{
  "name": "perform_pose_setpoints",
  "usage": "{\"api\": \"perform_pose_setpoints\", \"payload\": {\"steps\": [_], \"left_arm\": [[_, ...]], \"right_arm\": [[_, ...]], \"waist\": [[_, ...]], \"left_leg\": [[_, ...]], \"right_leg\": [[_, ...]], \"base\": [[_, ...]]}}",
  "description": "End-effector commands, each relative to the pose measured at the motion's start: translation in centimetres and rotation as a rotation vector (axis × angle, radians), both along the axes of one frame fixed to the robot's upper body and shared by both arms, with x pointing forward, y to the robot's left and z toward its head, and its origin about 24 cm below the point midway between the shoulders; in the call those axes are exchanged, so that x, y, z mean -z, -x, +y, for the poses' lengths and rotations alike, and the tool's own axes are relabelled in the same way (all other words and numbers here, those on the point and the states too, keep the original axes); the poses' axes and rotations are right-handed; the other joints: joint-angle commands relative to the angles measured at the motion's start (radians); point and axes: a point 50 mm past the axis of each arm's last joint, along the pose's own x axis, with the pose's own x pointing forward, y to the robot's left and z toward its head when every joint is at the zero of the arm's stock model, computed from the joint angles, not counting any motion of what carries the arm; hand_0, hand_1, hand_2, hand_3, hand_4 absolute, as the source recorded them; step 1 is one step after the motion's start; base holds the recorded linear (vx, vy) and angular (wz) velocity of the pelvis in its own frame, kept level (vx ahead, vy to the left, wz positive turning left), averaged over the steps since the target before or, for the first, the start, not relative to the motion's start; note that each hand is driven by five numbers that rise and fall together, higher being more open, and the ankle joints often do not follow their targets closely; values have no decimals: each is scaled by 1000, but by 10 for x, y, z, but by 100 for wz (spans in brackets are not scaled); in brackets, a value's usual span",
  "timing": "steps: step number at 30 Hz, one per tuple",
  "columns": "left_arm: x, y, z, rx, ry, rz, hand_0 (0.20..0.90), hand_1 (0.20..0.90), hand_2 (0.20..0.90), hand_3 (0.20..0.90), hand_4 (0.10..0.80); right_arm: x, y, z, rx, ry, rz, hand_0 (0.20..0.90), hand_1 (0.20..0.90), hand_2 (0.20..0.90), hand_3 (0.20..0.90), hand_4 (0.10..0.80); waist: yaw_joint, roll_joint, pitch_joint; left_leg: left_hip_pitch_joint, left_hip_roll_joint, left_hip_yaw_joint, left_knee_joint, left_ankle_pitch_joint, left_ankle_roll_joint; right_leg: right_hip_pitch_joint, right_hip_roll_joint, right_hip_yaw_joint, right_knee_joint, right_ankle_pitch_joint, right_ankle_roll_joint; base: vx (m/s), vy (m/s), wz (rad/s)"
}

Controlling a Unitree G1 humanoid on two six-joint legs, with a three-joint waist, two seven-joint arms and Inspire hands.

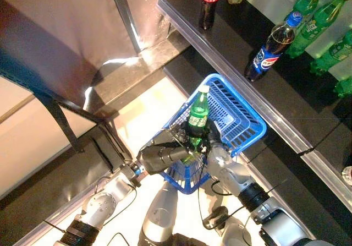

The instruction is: Pick up the drink and place into the basket.

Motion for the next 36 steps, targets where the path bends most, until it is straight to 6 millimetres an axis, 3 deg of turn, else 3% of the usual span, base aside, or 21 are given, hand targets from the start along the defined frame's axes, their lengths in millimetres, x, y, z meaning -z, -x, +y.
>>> {"api": "perform_pose_setpoints", "payload": {"steps": [1, 6, 16, 23, 30, 34, 35, 36], "left_arm": [[-160, 69, -59, 655, 640, -883, 300, 300, 300, 200, 100], [-166, 73, -61, 681, 642, -889, 300, 300, 300, 200, 100], [-169, 76, -61, 728, 653, -949, 300, 300, 300, 200, 100], [-176, 76, -60, 773, 670, -925, 300, 300, 300, 200, 100], [-181, 73, -60, 777, 657, -914, 300, 300, 300, 200, 100], [-184, 72, -58, 774, 663, -918, 300, 300, 300, 200, 100], [-185, 71, -57, 769, 665, -918, 300, 300, 300, 200, 100], [-186, 71, -56, 768, 670, -917, 300, 300, 300, 200, 100]], "right_arm": [[-57, -1, 75, -183, -395, -139, 300, 300, 300, 200, 100], [-49, 1, 81, -161, -611, -45, 300, 300, 300, 200, 100], [-46, 1, 96, -298, -773, 88, 300, 300, 300, 200, 100], [-37, -17, 76, -309, -796, 161, 300, 300, 300, 200, 100], [-38, -51, 26, -89, -962, 185, 300, 300, 300, 200, 100], [-45, -59, 15, -52, -980, 139, 300, 300, 300, 200, 100], [-47, -61, 12, -40, -986, 121, 514, 514, 514, 450, 350], [-50, -62, 10, -29, -980, 108, 778, 778, 778, 757, 657]], "waist": [[23, 64, -72], [25, 60, -60], [33, 61, -41], [53, 54, -42], [70, 52, -43], [74, 48, -37], [74, 46, -36], [73, 44, -35]], "left_leg": [[-25, -60, -24, 54, -30, 31], [-33, -60, -20, 57, -31, 34], [-54, -65, -19, 52, -25, 41], [-66, -74, -29, 54, -23, 44], [-79, -83, -30, 66, -31, 50], [-86, -85, -29, 69, -35, 54], [-88, -85, -28, 70, -36, 56], [-88, -84, -27, 70, -37, 57]], "right_leg": [[1, 3, 13, 85, 38, -30], [-10, -1, 17, 90, 49, -24], [-41, -7, 22, 94, 57, -18], [-51, -20, 5, 107, 58, -13], [-61, -38, -7, 135, 59, -9], [-70, -43, -6, 142, 65, -4], [-74, -45, -5, 144, 69, -3], [-76, -46, -5, 146, 70, -2]], "base": [[7, -21, 5], [2, -12, 5], [-3, -1, 0], [13, -4, 6], [40, 5, 10], [17, 4, 12], [14, 3, 10], [14, 5, 6]]}}
